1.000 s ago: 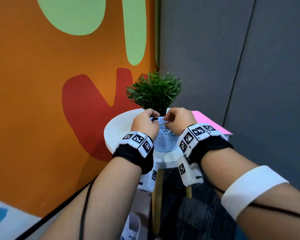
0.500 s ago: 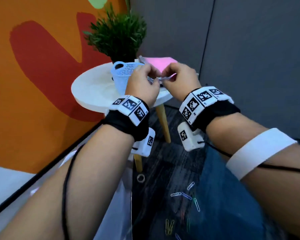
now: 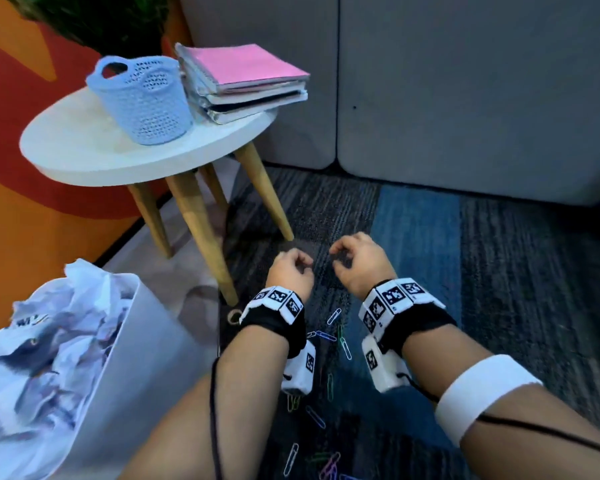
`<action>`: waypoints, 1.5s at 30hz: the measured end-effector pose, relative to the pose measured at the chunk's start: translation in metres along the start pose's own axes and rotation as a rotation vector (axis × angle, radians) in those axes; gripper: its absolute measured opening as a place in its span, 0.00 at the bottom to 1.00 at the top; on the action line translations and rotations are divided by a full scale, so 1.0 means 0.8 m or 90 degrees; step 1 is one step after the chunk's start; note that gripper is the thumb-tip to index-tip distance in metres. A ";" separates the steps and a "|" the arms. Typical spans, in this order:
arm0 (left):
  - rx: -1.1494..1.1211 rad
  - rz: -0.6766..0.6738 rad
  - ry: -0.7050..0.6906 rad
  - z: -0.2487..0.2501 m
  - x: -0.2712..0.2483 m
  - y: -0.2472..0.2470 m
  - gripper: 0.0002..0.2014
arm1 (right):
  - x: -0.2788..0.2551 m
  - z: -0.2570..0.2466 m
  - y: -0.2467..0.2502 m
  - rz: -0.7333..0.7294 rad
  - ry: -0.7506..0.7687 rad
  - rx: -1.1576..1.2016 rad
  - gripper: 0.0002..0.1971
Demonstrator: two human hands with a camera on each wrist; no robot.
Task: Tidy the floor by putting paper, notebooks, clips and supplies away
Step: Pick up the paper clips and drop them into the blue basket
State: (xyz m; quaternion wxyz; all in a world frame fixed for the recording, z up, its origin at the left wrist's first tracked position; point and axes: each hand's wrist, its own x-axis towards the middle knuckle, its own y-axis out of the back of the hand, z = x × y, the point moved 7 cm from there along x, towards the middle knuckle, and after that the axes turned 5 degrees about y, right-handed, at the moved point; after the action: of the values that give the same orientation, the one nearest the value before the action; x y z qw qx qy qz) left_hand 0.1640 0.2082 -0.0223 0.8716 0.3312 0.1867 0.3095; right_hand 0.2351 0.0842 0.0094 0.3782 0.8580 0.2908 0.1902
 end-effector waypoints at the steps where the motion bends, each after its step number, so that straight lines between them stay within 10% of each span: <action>1: 0.018 -0.019 0.024 -0.018 0.000 -0.016 0.05 | -0.009 0.016 -0.014 -0.021 -0.011 -0.002 0.10; 10: 0.306 -0.288 0.166 -0.164 -0.026 -0.150 0.28 | -0.074 0.136 -0.147 -0.267 -0.114 -0.116 0.18; 21: 0.411 -0.462 0.130 -0.204 -0.044 -0.210 0.62 | -0.101 0.207 -0.234 -0.501 -0.226 -0.168 0.43; 29: 0.389 -0.522 0.105 -0.224 -0.094 -0.221 0.35 | -0.035 0.194 -0.268 -0.520 -0.161 -0.186 0.41; 35: 0.380 -0.561 0.070 -0.235 -0.084 -0.219 0.35 | -0.046 0.197 -0.301 -0.549 -0.126 -0.200 0.35; 45: 0.406 -0.457 0.051 -0.215 -0.087 -0.199 0.28 | -0.108 0.198 -0.293 -0.333 -0.092 -0.163 0.18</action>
State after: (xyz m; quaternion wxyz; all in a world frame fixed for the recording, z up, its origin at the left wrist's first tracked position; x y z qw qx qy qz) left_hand 0.0874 0.1473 -0.2464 0.7702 0.4847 0.4085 -0.0708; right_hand 0.1732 0.0711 -0.2798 0.5393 0.7108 0.4476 0.0601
